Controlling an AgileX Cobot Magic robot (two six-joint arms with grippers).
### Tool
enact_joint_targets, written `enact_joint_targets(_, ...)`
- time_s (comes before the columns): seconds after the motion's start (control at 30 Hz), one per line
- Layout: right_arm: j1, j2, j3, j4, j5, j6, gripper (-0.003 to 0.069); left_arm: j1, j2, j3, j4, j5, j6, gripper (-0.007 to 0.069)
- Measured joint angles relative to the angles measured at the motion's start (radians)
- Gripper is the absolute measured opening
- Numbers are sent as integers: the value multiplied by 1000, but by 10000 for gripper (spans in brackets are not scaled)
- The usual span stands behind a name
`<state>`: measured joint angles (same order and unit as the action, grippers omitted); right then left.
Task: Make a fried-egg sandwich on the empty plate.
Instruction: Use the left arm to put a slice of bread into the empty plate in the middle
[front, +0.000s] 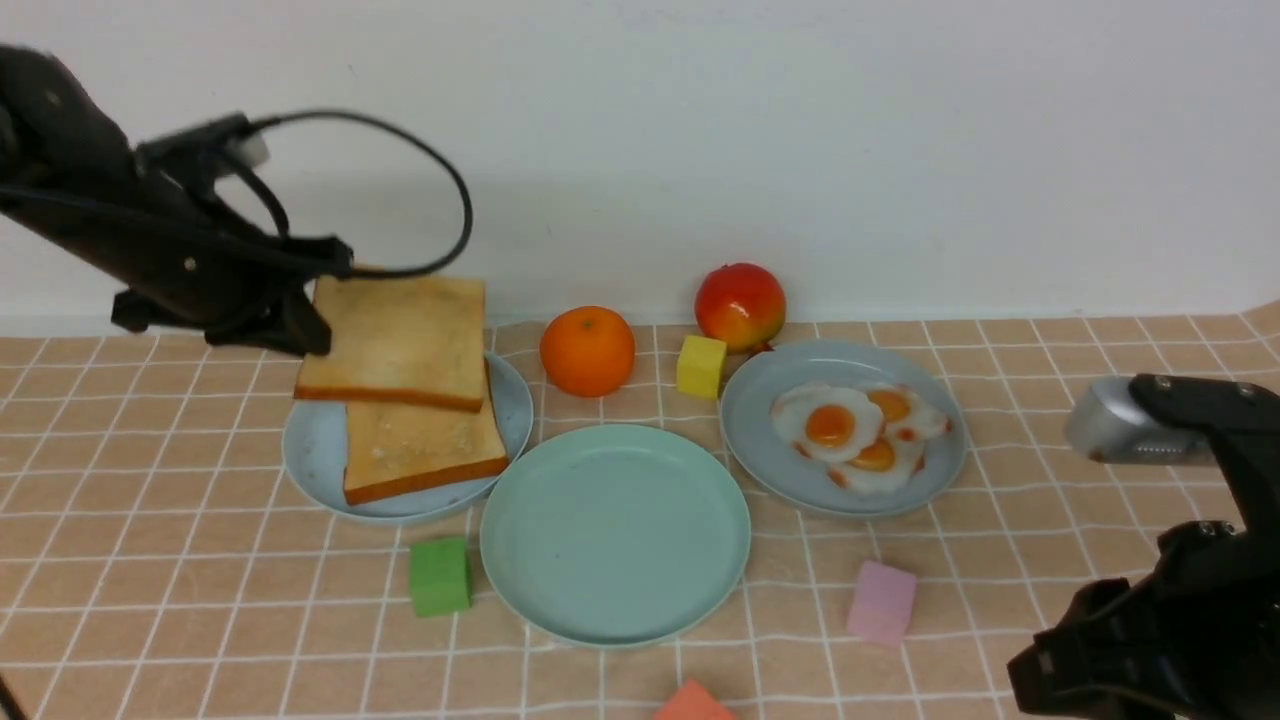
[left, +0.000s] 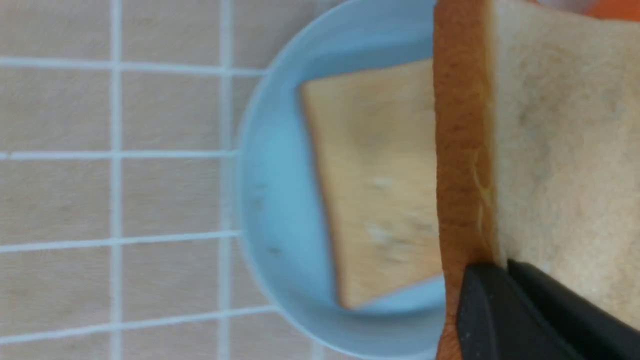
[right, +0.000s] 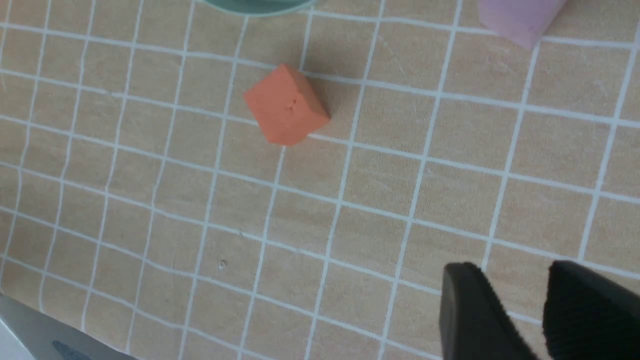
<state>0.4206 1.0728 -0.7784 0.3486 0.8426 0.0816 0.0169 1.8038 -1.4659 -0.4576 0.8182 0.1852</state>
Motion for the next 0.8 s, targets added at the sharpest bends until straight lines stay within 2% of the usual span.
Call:
enact_joint_targets(0.17, 0, 0, 0, 0, -15, -2, 241, -9, -20, 72, -258, 91, 141, -10)
enact_joint_targets(0.23, 0, 0, 0, 0, -18, -12, 241, -24, -20, 143, -351, 87, 194, -10)
enact_joint_targets(0.37, 0, 0, 0, 0, -18, -29, 241, -86, -18, 282, -458, 12, 261, -10)
enact_joint_targets(0.6, 0, 0, 0, 0, -41, -43, 241, -199, -4, 356, -510, -132, 300, -9)
enact_joint_targets(0.8, 0, 0, 0, 0, -45, -46, 241, -241, 45, 357, -521, -195, 298, -4)
